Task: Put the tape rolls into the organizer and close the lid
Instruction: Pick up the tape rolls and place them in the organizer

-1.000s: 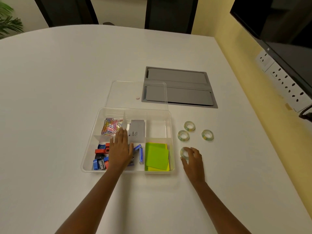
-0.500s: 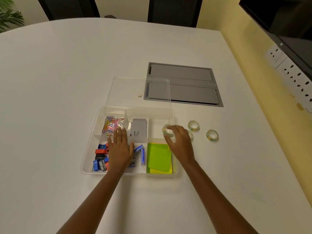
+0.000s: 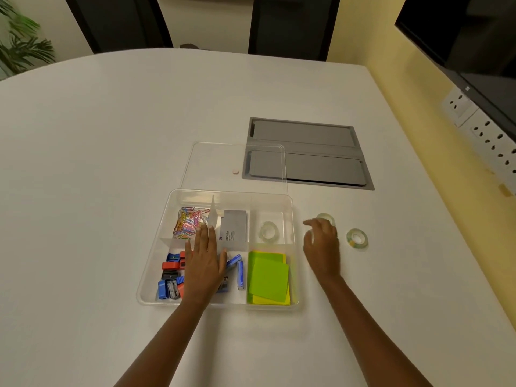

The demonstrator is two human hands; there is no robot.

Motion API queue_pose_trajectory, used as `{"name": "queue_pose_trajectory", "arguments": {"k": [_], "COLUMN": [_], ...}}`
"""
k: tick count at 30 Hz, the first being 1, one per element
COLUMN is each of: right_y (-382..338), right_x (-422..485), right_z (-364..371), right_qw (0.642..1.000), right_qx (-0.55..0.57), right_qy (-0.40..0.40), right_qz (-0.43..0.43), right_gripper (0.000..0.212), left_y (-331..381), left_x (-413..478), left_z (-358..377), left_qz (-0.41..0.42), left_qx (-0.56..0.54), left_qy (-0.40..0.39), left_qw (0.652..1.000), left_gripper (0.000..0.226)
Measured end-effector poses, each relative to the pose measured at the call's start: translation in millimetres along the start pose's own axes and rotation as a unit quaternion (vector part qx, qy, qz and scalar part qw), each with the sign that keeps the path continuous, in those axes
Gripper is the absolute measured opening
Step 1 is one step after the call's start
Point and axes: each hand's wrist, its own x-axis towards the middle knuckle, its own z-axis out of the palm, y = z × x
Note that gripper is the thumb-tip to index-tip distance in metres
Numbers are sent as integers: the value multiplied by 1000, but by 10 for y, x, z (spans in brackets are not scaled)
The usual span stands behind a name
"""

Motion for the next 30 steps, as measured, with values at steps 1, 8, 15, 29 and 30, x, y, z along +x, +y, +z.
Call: {"name": "queue_pose_trajectory", "arguments": {"k": [1,8,15,29,30], "right_y": [88,412,190,-330,-317], "right_x": [-1,-157,-48,87,78], "right_z": [11,80,-57,220,208], "right_qw": [999,970,986,975,978], "right_qx": [-34,-181,63,-87,-69], "right_qy": [-28,-150,-89,-192,-181], "right_qz": [27,59,126,-72,-71], "right_gripper": [29,33,23,24,23], "left_y": [0,23,-13,-16,-19], "left_x": [-1,-6,-71,-128,-130], "left_z": [-5,-57,-73,-76,-76], "left_qz": [-2,-9,2,-5,-6], "left_qx": [0,24,28,-17,-21], "left_qy": [-4,-26,-33,-33,-33], "left_qw": [1000,999,999,999,999], "left_gripper": [111,117,116,114,118]}}
